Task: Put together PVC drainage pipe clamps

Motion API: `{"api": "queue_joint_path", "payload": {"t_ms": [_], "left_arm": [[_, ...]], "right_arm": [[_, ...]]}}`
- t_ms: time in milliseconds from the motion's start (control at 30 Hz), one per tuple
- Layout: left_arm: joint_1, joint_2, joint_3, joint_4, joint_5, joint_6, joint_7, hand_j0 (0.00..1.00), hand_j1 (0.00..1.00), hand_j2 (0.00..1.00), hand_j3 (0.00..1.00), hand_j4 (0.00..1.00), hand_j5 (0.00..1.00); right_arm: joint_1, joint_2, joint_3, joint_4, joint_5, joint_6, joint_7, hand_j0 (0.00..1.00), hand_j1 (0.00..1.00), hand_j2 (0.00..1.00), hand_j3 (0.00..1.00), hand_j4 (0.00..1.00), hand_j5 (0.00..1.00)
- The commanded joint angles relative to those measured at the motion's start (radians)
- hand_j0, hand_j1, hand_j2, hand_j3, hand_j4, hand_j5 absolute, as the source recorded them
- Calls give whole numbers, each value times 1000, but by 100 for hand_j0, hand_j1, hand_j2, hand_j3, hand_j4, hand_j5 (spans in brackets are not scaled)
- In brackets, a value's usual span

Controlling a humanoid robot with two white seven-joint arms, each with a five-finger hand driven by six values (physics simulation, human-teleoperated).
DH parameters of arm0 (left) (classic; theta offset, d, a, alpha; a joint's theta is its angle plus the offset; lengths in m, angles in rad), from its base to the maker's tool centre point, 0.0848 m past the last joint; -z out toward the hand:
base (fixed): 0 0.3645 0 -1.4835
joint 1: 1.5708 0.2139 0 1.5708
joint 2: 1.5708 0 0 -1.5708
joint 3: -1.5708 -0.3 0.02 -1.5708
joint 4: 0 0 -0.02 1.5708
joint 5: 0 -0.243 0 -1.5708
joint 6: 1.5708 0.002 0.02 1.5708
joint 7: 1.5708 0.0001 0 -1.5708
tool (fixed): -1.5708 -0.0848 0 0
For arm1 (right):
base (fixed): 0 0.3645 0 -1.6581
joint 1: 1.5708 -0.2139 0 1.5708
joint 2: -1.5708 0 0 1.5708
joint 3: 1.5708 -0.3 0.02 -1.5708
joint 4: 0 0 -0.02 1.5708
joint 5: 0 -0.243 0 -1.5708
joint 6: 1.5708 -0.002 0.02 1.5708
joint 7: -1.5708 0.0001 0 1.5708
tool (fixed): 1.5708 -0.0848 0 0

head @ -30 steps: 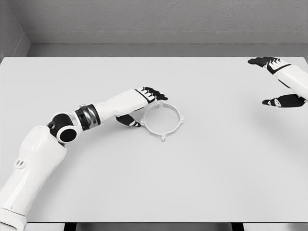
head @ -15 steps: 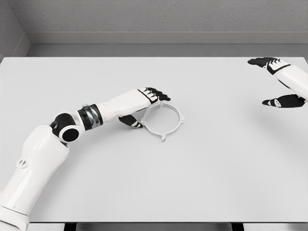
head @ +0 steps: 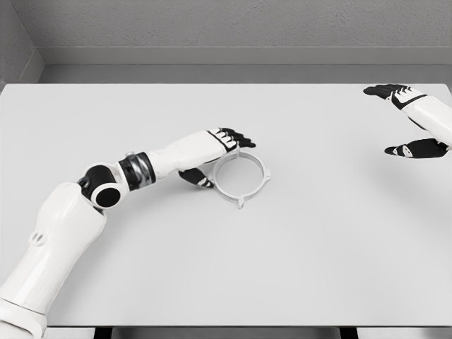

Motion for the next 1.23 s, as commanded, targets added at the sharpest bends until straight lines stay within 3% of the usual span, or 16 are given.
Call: {"api": "queue_joint_path", "payload": {"t_ms": [0, 533, 633, 733, 900, 1200], "left_arm": [[0, -2, -3, 0, 8, 2, 1, 100, 100, 100, 100, 100, 100], [2, 7, 11, 30, 17, 2, 1, 100, 100, 100, 100, 100, 100], [-2, 45, 14, 21, 26, 2, 2, 100, 100, 100, 100, 100, 100], [-2, 131, 14, 15, 90, 2, 2, 100, 100, 100, 100, 100, 100], [-2, 369, 71, 23, 248, 2, 2, 100, 100, 100, 100, 100, 100], [5, 512, 149, 30, 259, 2, 4, 100, 100, 100, 100, 100, 100]], "right_arm": [[0, -1, 1, 0, -8, 3, -1, 100, 100, 100, 100, 100, 100], [2, -1, 1, 0, -8, 3, -1, 100, 100, 100, 100, 100, 100], [3, -1, -1, -2, -8, 3, -1, 100, 100, 100, 100, 100, 100], [3, -1, 1, -2, -8, 3, -2, 100, 100, 100, 100, 100, 100], [5, -1, -1, -2, -8, 3, -2, 100, 100, 100, 100, 100, 100], [5, -1, -1, -2, -8, 3, -2, 100, 100, 100, 100, 100, 100]]}}
